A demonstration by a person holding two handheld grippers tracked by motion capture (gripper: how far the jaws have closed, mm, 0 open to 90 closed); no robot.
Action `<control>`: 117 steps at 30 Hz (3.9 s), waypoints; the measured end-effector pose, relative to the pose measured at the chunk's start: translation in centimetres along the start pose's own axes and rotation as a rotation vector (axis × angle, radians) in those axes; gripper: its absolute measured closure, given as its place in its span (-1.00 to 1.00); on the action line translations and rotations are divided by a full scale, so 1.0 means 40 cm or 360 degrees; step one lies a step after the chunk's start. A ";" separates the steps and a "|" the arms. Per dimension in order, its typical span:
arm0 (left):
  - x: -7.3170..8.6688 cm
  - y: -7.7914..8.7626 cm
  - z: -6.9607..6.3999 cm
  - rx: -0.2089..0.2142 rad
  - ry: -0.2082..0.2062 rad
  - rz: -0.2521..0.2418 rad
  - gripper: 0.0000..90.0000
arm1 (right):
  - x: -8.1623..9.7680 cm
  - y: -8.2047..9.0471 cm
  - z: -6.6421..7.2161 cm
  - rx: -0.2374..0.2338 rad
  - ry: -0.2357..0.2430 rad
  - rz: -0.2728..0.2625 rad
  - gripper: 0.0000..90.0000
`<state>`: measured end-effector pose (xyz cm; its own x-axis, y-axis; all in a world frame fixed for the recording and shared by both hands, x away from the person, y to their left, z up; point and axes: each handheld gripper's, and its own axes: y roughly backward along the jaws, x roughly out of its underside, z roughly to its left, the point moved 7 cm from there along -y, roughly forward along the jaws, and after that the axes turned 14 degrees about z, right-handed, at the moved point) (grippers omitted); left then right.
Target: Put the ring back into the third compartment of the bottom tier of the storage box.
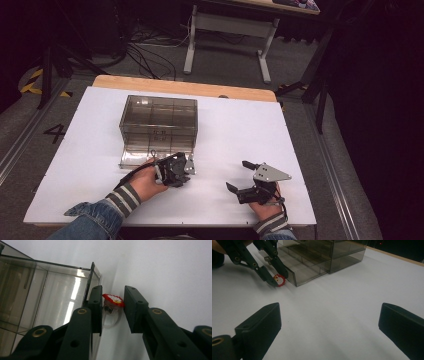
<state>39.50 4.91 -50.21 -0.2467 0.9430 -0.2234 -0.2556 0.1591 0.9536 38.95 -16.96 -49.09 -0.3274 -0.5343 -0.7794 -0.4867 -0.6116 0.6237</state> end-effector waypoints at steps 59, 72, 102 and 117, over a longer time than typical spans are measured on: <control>-0.013 0.140 0.042 0.0006 0.0112 -0.0260 0.59 | -0.001 -0.001 0.001 -0.0002 0.0001 -0.0002 -0.89; -0.015 0.145 0.076 -0.0013 0.0174 -0.0271 0.59 | 0.000 -0.001 0.000 0.0000 0.0002 0.0001 -0.89; -0.012 0.115 0.134 -0.0013 0.0284 -0.0230 0.58 | 0.000 -0.001 0.001 -0.0002 0.0002 0.0002 -0.89; -0.010 0.065 0.142 0.0044 0.0293 -0.0121 0.57 | 0.000 -0.001 0.000 0.0000 0.0007 0.0003 -0.89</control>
<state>44.26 6.61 -46.47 -0.3952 0.8589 -0.3257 -0.2549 0.2381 0.9372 38.97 -16.92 -49.13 -0.3248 -0.5381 -0.7778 -0.4861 -0.6105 0.6253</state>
